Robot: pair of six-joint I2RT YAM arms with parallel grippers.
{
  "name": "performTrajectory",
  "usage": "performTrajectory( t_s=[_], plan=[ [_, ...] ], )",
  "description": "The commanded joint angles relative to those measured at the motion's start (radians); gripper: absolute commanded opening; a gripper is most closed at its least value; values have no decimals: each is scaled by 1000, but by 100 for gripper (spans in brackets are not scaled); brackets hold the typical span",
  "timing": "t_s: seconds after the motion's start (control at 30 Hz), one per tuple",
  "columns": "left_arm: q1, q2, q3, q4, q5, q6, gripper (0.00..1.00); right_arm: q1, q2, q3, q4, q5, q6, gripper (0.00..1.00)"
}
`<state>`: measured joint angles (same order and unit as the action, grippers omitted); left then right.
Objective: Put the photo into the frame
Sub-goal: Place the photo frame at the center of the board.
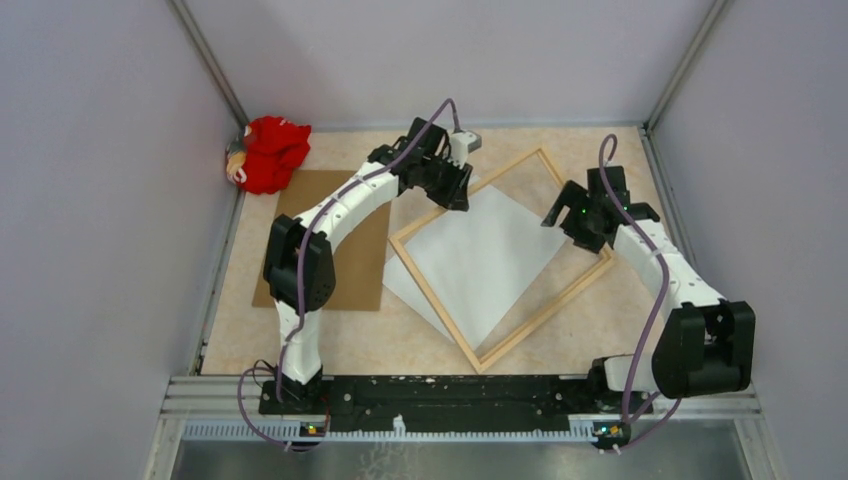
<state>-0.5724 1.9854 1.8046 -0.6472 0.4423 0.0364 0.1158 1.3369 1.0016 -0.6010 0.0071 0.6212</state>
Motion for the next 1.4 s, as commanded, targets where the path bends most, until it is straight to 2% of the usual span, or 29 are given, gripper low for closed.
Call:
performTrajectory(
  t_s=[0.0,0.2,0.33,0.43,0.53,0.67,0.87,1.0,1.03,1.1,1.17,1.23,1.3,1.37],
  plan=[
    [3,-79,-14,114,38,-141,0,2,-35,-37,89,-90,21,84],
    [-1,-92,-86,194,56,-250,0,5,-78,-72,215,-220,117,86],
    [-34,-88,-111,205,35,-251,0,53,-55,-2,294,-212,196,87],
    [-51,-93,-138,223,21,-262,0,119,32,98,318,-177,236,87],
    [-63,-99,-158,233,-7,-268,0,171,186,228,254,-115,259,87],
    [-68,-106,-175,242,-24,-269,0,195,321,316,258,-84,283,86],
    [-64,-121,-185,247,-31,-274,0,203,440,429,152,-40,306,80],
    [-64,-119,-204,259,11,-278,0,203,469,452,183,-29,315,63],
    [-64,-118,-207,259,29,-279,6,203,480,470,188,-27,301,56],
    [-64,-114,-209,260,81,-270,26,200,510,531,173,-26,264,35],
    [-61,-114,-204,245,107,-255,60,190,548,606,128,-40,207,14],
    [-44,-113,-198,217,128,-235,82,173,589,677,71,-66,132,6],
    [-9,-114,-188,188,148,-211,94,154,629,748,4,-110,39,3],
    [37,-118,-183,172,180,-187,99,136,670,807,-78,-127,-42,2]
  ],
)
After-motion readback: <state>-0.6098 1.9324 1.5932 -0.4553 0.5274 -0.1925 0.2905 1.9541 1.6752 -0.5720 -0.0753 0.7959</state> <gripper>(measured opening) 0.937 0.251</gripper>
